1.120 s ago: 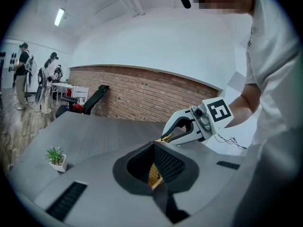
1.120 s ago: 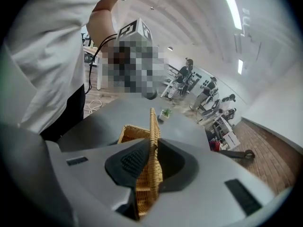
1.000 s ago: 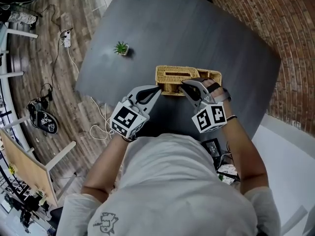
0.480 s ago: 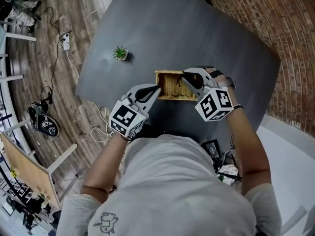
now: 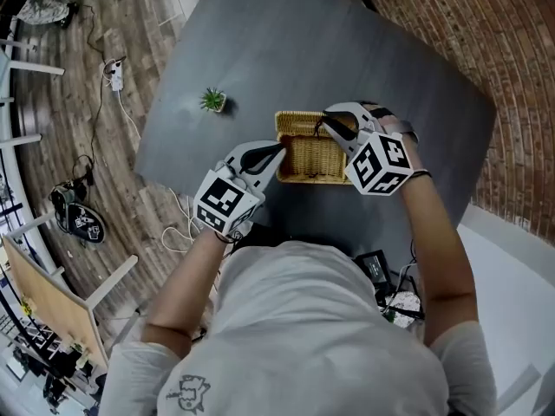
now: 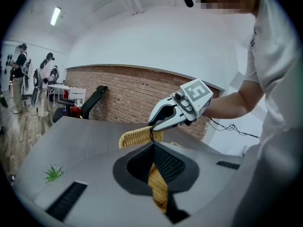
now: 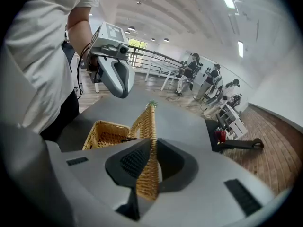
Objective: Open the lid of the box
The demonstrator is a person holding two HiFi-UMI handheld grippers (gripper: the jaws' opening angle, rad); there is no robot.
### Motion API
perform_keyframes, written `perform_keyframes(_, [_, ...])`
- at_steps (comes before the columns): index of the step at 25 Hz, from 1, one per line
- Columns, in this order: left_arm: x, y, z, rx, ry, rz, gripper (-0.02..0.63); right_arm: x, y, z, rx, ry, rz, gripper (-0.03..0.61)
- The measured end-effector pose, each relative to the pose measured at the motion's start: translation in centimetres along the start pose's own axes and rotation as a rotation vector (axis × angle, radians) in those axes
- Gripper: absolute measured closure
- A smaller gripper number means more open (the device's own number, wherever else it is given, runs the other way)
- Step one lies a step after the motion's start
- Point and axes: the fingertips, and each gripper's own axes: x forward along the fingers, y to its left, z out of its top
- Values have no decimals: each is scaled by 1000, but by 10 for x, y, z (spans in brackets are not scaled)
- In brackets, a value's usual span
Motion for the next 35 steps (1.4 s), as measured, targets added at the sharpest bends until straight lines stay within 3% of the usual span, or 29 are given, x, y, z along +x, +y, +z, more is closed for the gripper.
perform_keyframes(13, [21,26,15,19,4,0,603,33,-29,-17,-29,105,-8,518])
perform_keyframes(21, [28,31,6,-4,20,-11,603,60,-41,-31,-39,149,4,519])
perform_keyframes(25, [30,34,1,-17,29,-14,603,73,-40,-38,-41,150,18,574])
perform_keyframes(35, [34,44,-7,-35,41,-6,603,100,-25,-56,-8,169,68,572])
